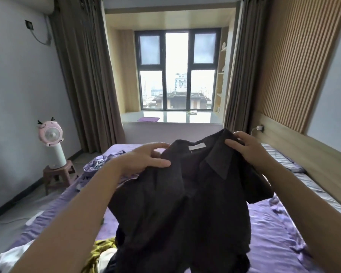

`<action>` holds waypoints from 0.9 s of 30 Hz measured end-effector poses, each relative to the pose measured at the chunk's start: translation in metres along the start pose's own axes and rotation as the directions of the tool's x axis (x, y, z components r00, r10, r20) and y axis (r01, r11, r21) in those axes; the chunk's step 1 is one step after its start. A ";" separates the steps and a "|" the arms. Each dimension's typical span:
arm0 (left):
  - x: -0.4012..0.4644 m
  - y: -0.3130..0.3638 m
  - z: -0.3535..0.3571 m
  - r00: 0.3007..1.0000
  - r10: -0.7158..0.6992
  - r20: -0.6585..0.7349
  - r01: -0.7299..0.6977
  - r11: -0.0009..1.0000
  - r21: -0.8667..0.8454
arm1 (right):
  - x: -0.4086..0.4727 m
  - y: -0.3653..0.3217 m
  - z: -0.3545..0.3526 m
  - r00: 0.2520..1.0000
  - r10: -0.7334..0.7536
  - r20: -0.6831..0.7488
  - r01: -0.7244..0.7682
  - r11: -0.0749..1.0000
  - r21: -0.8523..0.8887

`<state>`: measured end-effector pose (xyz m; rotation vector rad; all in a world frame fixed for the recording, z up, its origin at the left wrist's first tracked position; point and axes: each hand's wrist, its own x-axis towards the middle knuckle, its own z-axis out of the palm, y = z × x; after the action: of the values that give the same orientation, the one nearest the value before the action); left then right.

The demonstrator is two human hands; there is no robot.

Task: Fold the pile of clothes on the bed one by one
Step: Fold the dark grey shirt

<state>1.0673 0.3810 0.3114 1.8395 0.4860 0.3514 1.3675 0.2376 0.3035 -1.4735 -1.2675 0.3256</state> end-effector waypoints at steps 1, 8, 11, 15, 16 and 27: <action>-0.004 -0.003 -0.007 0.998 0.009 0.067 -0.007 0.999 -0.031 | 0.000 -0.001 -0.001 1.000 0.009 -0.003 -0.009 1.000 0.017; -0.013 -0.026 -0.018 0.969 0.095 -0.228 -0.075 0.993 0.092 | 0.001 -0.023 0.008 0.997 -0.053 0.047 0.054 0.998 -0.014; -0.014 -0.025 -0.018 0.948 0.085 -0.307 -0.054 0.993 0.109 | -0.001 -0.036 0.012 0.995 -0.069 0.076 0.071 0.997 -0.021; -0.009 -0.020 -0.014 0.841 0.241 -0.484 -0.062 0.932 0.356 | -0.008 -0.046 0.022 0.994 -0.101 0.041 0.104 0.991 -0.083; -0.008 -0.020 -0.012 0.817 0.290 -0.499 -0.053 0.898 0.436 | -0.010 -0.047 0.024 0.993 -0.117 0.009 0.117 0.984 -0.136; -0.015 -0.029 -0.001 0.869 0.342 -0.357 -0.123 0.849 0.513 | -0.069 -0.034 0.027 0.975 -0.139 -0.171 0.050 0.896 -0.441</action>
<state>1.0494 0.3820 0.2837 2.3218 0.6973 0.8998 1.3024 0.1900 0.2936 -1.7606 -1.2954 -0.1849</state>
